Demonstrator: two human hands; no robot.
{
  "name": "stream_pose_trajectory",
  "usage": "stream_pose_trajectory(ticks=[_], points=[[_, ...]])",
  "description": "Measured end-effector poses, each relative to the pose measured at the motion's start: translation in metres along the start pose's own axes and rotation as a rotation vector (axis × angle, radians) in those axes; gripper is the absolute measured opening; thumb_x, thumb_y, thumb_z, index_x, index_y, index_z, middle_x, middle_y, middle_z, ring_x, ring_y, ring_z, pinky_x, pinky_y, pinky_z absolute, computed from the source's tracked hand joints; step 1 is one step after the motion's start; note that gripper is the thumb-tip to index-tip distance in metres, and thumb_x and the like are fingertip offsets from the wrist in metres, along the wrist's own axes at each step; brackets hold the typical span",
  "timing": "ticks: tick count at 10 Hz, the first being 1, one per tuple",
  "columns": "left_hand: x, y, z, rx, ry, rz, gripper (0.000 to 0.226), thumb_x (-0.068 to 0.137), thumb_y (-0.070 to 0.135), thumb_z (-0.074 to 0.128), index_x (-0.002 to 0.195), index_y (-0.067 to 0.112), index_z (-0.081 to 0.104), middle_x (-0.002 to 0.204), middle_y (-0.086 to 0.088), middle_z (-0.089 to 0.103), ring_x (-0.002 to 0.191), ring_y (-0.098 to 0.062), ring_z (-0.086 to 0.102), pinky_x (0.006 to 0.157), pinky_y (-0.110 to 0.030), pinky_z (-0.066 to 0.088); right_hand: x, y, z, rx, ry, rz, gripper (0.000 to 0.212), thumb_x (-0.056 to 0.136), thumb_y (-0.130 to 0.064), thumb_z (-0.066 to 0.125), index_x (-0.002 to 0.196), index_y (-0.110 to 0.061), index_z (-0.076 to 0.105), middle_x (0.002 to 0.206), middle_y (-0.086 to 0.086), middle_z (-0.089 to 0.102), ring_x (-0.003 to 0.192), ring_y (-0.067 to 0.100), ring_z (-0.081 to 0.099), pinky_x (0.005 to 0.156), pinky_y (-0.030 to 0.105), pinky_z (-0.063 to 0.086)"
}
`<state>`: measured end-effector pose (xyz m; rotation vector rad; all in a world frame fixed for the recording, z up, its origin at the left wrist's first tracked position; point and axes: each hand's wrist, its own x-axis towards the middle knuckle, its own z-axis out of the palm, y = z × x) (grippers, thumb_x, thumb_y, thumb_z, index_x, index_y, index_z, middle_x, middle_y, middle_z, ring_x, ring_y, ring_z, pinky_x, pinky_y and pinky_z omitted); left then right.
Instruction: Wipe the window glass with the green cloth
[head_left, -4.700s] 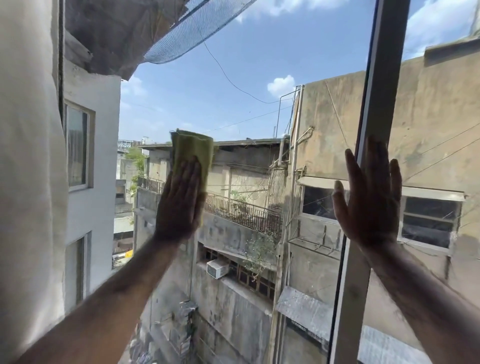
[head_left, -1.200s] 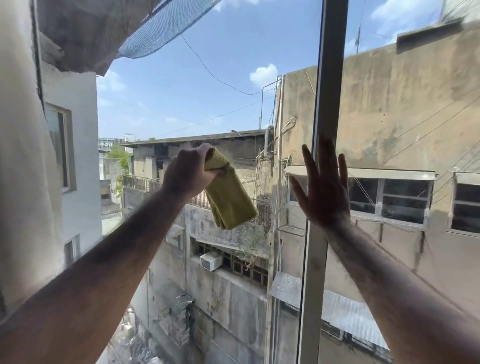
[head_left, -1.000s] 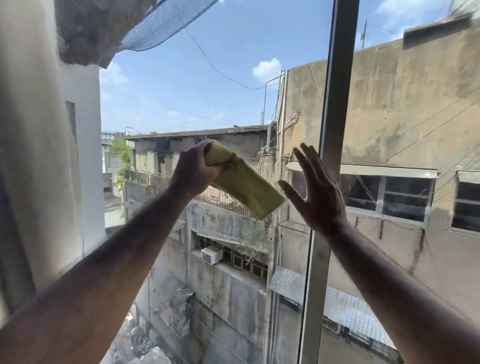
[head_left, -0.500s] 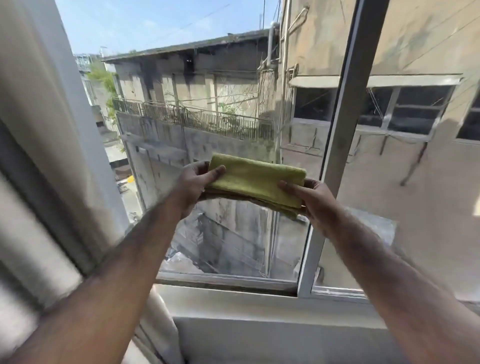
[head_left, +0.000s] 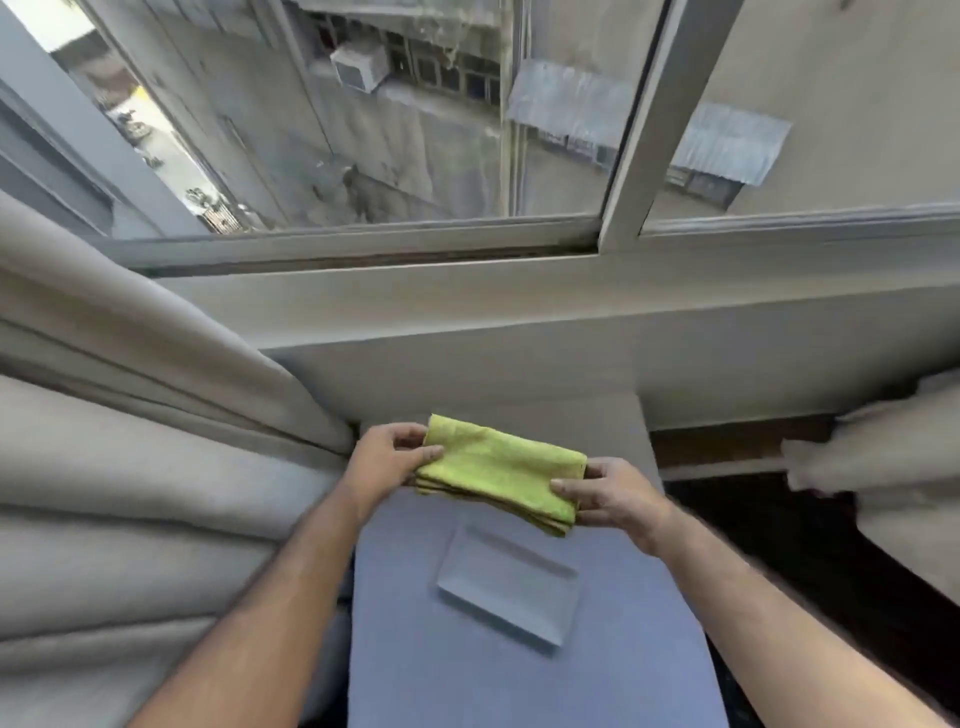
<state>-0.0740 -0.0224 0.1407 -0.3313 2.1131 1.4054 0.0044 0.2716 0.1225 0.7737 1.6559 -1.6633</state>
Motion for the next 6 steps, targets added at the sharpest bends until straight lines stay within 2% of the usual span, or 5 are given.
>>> stream_pose_trajectory(ticks=[1, 2, 4, 5, 6], points=[[0.029, -0.084, 0.036, 0.146, -0.055, -0.074, 0.028, 0.091, -0.005, 0.073, 0.118, -0.011, 0.07, 0.097, -0.018, 0.07, 0.068, -0.012, 0.065, 0.059, -0.017, 0.056, 0.039, 0.089, 0.01, -0.025, 0.051, 0.13, 0.026, 0.095, -0.007, 0.079, 0.12, -0.003, 0.076, 0.103, 0.013, 0.079, 0.088, 0.024, 0.075, 0.084, 0.036, 0.067], [0.053, -0.153, 0.064, 0.326, -0.14, -0.078, 0.021, 0.089, 0.005, 0.079, 0.11, 0.004, 0.079, 0.091, -0.008, 0.076, 0.079, -0.016, 0.065, 0.063, -0.016, 0.054, 0.069, 0.16, 0.018, -0.099, 0.118, 0.205, 0.015, 0.09, -0.015, 0.085, 0.102, -0.01, 0.078, 0.09, 0.009, 0.076, 0.075, 0.018, 0.069, 0.069, 0.028, 0.057], [0.078, -0.23, 0.099, 0.703, -0.159, -0.1, 0.022, 0.083, 0.034, 0.084, 0.097, 0.019, 0.078, 0.096, -0.001, 0.076, 0.092, -0.022, 0.07, 0.084, -0.035, 0.056, 0.114, 0.23, 0.032, -0.542, 0.242, 0.282, 0.037, 0.082, -0.044, 0.089, 0.07, -0.02, 0.062, 0.092, 0.013, 0.08, 0.087, 0.031, 0.078, 0.075, 0.041, 0.064], [0.077, -0.233, 0.113, 1.082, -0.208, 0.017, 0.026, 0.09, 0.045, 0.073, 0.092, 0.021, 0.066, 0.103, -0.003, 0.072, 0.1, -0.029, 0.069, 0.075, -0.035, 0.05, 0.121, 0.227, 0.031, -0.947, 0.284, 0.31, 0.042, 0.087, -0.064, 0.074, 0.097, -0.024, 0.07, 0.11, 0.003, 0.074, 0.102, 0.028, 0.074, 0.072, 0.033, 0.051], [0.077, -0.215, 0.114, 1.197, -0.155, 0.093, 0.034, 0.092, 0.051, 0.069, 0.103, 0.02, 0.061, 0.112, -0.004, 0.069, 0.106, -0.032, 0.069, 0.081, -0.038, 0.052, 0.119, 0.2, 0.025, -1.103, 0.354, 0.22, 0.045, 0.094, -0.062, 0.067, 0.11, -0.02, 0.068, 0.115, 0.003, 0.073, 0.099, 0.028, 0.07, 0.072, 0.031, 0.045]])
